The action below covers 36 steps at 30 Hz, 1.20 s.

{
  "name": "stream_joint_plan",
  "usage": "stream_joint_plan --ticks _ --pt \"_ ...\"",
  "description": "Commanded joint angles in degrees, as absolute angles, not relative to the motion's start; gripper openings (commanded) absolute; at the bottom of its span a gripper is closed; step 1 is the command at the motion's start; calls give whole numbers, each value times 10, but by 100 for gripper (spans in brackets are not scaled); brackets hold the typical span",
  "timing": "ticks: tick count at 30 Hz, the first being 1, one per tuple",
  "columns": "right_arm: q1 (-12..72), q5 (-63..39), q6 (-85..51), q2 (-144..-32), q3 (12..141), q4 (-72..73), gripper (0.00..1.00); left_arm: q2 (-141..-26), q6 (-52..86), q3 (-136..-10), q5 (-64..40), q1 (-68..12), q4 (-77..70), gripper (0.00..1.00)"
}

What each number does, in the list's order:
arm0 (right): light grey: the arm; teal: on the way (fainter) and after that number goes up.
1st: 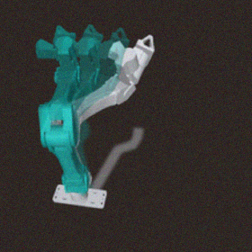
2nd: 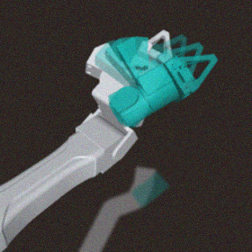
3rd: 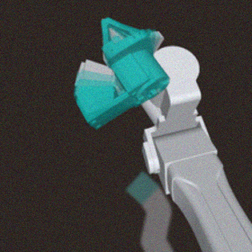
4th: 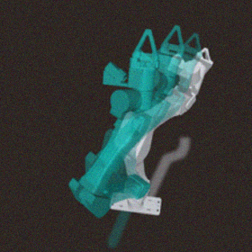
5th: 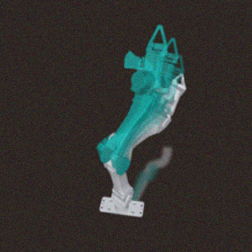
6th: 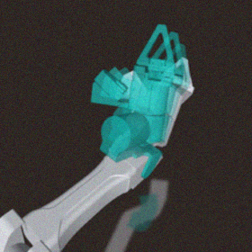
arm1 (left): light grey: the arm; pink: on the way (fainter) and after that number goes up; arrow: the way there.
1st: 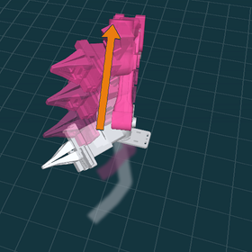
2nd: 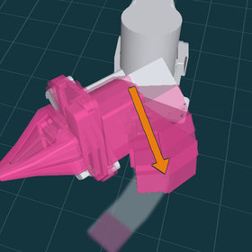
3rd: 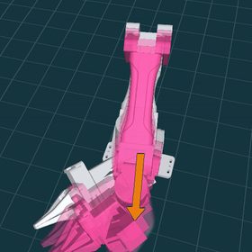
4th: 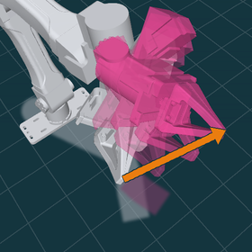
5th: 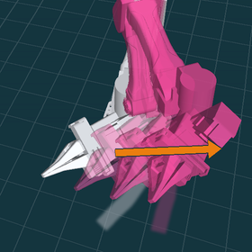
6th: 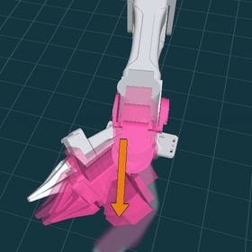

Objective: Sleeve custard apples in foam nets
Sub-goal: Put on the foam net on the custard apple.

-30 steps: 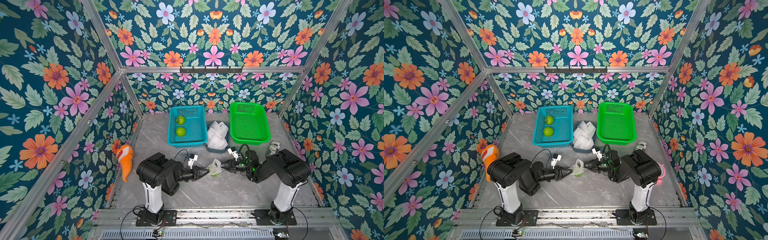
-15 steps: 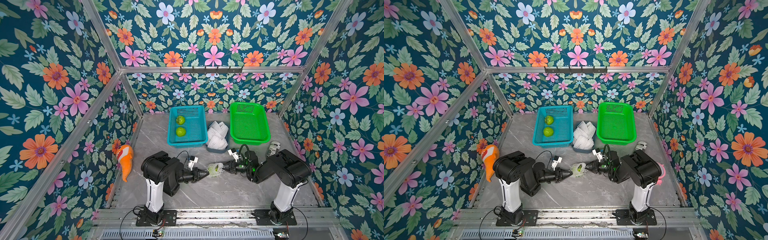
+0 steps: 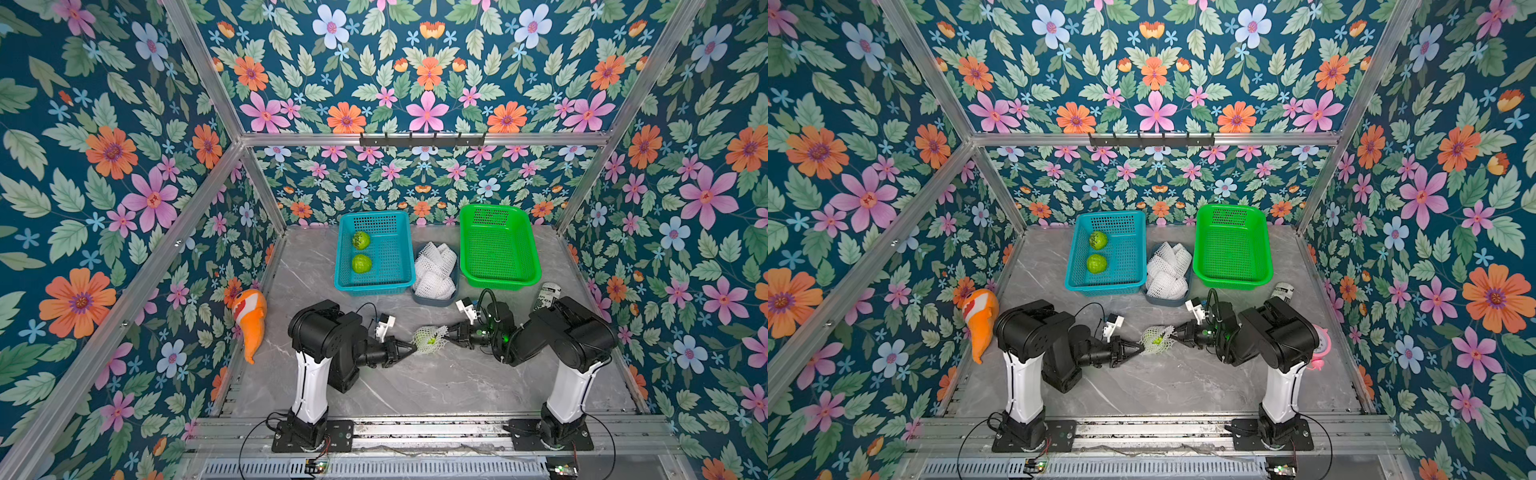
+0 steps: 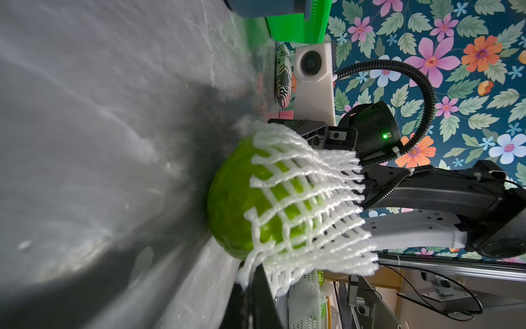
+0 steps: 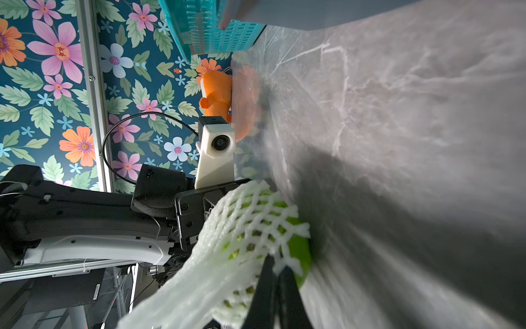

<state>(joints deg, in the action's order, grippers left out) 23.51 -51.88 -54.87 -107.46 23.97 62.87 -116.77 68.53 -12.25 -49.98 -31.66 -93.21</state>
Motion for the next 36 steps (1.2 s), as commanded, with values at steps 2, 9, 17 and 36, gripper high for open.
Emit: stream_joint_plan --ticks 2,9,17,36 --pt "235 -507 -545 -1080 243 640 0 -1173 675 -124 -501 -314 -985 0" --pt "249 -497 -542 -1083 252 627 4 -1187 679 -131 -504 -313 -985 0" --pt "249 -480 -511 -1048 262 539 16 -1189 680 -133 -504 -314 -985 0" --pt "260 -400 -440 -978 293 335 50 -1189 688 -142 -488 -316 -984 0"
